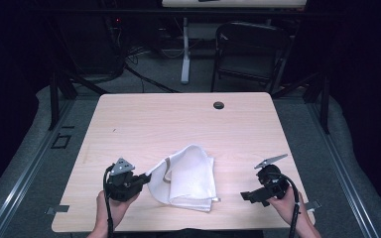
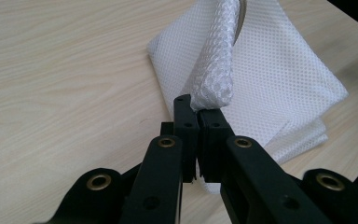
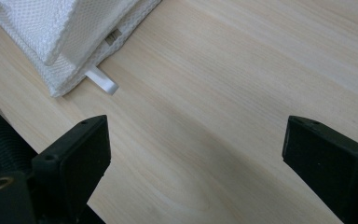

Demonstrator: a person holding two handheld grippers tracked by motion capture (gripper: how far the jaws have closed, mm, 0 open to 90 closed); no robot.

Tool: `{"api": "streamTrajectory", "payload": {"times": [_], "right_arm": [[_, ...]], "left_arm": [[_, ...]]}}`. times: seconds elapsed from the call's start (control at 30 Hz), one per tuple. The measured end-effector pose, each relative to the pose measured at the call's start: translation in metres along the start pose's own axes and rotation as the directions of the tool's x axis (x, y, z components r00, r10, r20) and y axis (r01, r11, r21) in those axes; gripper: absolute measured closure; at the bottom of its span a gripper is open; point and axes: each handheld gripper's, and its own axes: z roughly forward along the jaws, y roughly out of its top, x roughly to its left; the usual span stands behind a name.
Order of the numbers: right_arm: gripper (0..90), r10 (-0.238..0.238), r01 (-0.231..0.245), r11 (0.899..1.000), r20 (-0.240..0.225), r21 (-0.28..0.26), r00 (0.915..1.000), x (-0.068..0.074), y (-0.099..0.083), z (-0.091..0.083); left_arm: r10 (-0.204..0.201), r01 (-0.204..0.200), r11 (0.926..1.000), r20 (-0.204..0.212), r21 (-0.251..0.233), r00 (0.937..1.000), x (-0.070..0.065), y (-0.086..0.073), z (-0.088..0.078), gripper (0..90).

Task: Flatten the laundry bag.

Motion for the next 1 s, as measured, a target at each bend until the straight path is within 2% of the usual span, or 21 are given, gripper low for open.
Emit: {"api": "streamTrajectory", "payload": {"times": [0.1, 0.17, 0.2, 0.27, 0.4, 0.47, 0.53, 0.67, 0.73, 0.77, 0.87, 0.9, 0.97, 1.0], "right_arm": [[7.4, -0.011, 0.011, 1.000, -0.003, -0.015, 0.9999, 0.004, 0.006, -0.001], [7.5, -0.026, 0.026, 0.999, 0.000, -0.018, 0.9997, 0.008, 0.010, -0.001], [7.5, -0.037, 0.037, 0.999, 0.004, -0.013, 0.9993, 0.010, 0.012, -0.001], [7.5, -0.054, 0.054, 0.998, -0.005, -0.013, 0.9985, 0.014, 0.017, 0.001], [8.2, -0.075, 0.074, 0.997, -0.010, -0.023, 0.9972, 0.020, 0.026, 0.005], [8.9, -0.102, 0.102, 0.995, -0.011, -0.012, 0.9947, 0.022, 0.032, 0.007], [9.7, -0.105, 0.105, 0.994, -0.021, -0.024, 0.9942, 0.025, 0.038, 0.012], [15.6, -0.146, 0.146, 0.989, -0.014, -0.007, 0.9892, 0.029, 0.052, 0.022], [23.6, -0.150, 0.150, 0.989, -0.012, -0.014, 0.9886, 0.032, 0.058, 0.029], [24.9, -0.156, 0.156, 0.988, -0.014, -0.012, 0.9876, 0.033, 0.061, 0.032], [39.8, -0.156, 0.156, 0.988, -0.039, -0.017, 0.9870, 0.039, 0.071, 0.044], [51.7, -0.168, 0.167, 0.986, -0.031, -0.015, 0.9853, 0.041, 0.074, 0.048], [63.9, -0.172, 0.171, 0.985, -0.054, -0.019, 0.9836, 0.045, 0.078, 0.055], [70.0, -0.159, 0.157, 0.987, -0.067, -0.032, 0.9850, 0.047, 0.079, 0.060]], "left_arm": [[0.023, -0.023, 0.9997, -0.019, 0.008, 0.9996, 0.002, -0.001, 0.000, 88.2], [-0.003, 0.003, 1.0000, -0.020, 0.008, 0.9998, 0.005, -0.003, 0.001, 88.2], [-0.002, 0.003, 0.9998, -0.023, 0.021, 0.9997, 0.007, -0.003, 0.000, 88.2], [-0.012, 0.013, 0.9998, -0.023, 0.015, 0.9997, 0.009, -0.004, 0.001, 88.1], [-0.011, 0.012, 0.9995, -0.026, 0.030, 0.9996, 0.012, -0.005, 0.001, 88.1], [-0.011, 0.012, 0.9993, -0.026, 0.037, 0.9996, 0.012, -0.006, 0.001, 88.1], [-0.006, 0.007, 0.9991, -0.032, 0.042, 0.9995, 0.013, -0.007, 0.000, 88.1], [-0.003, 0.005, 0.9985, -0.035, 0.055, 0.9994, 0.016, -0.008, 0.000, 88.1], [-0.008, 0.010, 0.9985, -0.031, 0.055, 0.9995, 0.017, -0.008, -0.001, 88.1], [-0.007, 0.009, 0.9985, -0.030, 0.055, 0.9995, 0.017, -0.008, -0.001, 88.1], [-0.005, 0.006, 0.9981, -0.024, 0.060, 0.9997, 0.017, -0.009, -0.002, 88.1], [0.003, -0.002, 0.9978, -0.024, 0.066, 0.9997, 0.017, -0.009, -0.001, 88.1], [0.004, -0.002, 0.9973, -0.024, 0.074, 0.9997, 0.019, -0.009, -0.001, 88.1], [0.001, 0.001, 0.9973, -0.026, 0.073, 0.9997, 0.019, -0.010, -0.001, 88.1]]}}
